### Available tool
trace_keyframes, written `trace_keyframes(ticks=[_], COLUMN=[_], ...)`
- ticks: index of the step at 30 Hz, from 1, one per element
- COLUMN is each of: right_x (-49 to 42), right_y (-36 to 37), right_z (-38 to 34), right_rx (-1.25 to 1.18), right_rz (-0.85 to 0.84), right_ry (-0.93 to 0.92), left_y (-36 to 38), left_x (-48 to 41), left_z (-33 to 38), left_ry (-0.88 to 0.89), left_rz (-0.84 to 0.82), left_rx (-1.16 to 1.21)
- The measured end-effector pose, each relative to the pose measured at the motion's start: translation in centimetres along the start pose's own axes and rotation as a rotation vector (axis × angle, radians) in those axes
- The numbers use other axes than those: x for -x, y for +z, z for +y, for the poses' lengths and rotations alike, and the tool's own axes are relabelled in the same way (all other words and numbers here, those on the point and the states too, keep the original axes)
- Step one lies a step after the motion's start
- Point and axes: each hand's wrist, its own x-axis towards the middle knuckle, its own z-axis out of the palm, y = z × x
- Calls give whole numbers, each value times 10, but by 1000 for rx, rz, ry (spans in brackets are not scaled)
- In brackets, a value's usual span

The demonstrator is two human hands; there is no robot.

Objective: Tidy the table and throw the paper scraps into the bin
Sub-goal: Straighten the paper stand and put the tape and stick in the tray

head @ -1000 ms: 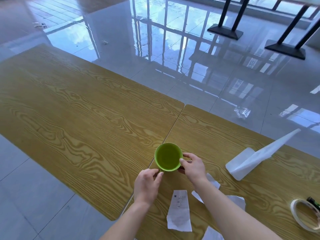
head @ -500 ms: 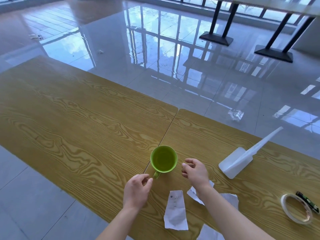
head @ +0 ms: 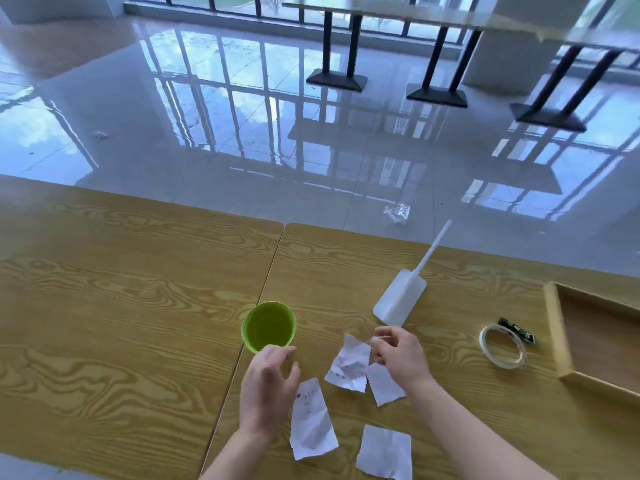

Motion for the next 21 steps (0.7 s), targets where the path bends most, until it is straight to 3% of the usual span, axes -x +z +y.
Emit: trace_keyframes(ticks=[9,15,21], right_x=[3,-15,-56], right_y=[-125,-227,-306], right_z=[38,84,130], right_rx=[113,348,619], right_rz=[247,508,366], right_ry=[-3,-76,199], left_y=[66,108,132], left_x=[-41,-81,-108], left_z=[101,151,177], left_ry=[128,-36,-192], left_rz=[-169,-226,-166], left_rx=[145,194,260])
